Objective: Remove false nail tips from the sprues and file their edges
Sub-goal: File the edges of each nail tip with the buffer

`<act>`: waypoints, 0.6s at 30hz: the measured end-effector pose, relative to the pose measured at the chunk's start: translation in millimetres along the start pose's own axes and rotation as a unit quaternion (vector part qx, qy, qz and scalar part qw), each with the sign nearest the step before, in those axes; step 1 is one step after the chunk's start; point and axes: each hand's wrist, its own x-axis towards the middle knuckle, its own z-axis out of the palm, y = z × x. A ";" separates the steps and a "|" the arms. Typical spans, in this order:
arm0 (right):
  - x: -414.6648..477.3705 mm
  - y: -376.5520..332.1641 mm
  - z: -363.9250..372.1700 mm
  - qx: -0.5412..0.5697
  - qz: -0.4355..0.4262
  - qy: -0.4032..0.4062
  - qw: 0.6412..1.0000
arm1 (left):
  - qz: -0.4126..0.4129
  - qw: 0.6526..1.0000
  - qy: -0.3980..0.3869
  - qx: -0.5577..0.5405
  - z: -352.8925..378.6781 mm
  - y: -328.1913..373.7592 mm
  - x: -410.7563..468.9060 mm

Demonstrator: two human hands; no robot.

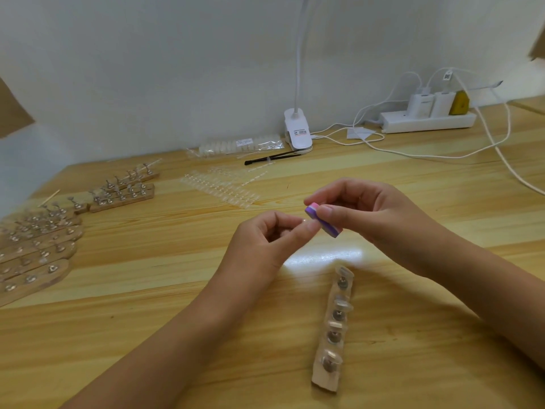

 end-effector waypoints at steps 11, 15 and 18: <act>0.5 2.8 0.8 0.009 0.003 0.024 1.000 | -0.005 1.000 -0.006 -0.008 4.0 3.3 -1.1; 0.7 2.3 -0.1 0.054 0.020 0.032 0.998 | -0.032 0.999 0.001 -0.034 -1.3 -0.1 1.8; 0.2 2.3 3.6 0.067 0.028 -0.001 0.997 | -0.031 0.998 -0.003 -0.046 -3.0 -1.2 1.9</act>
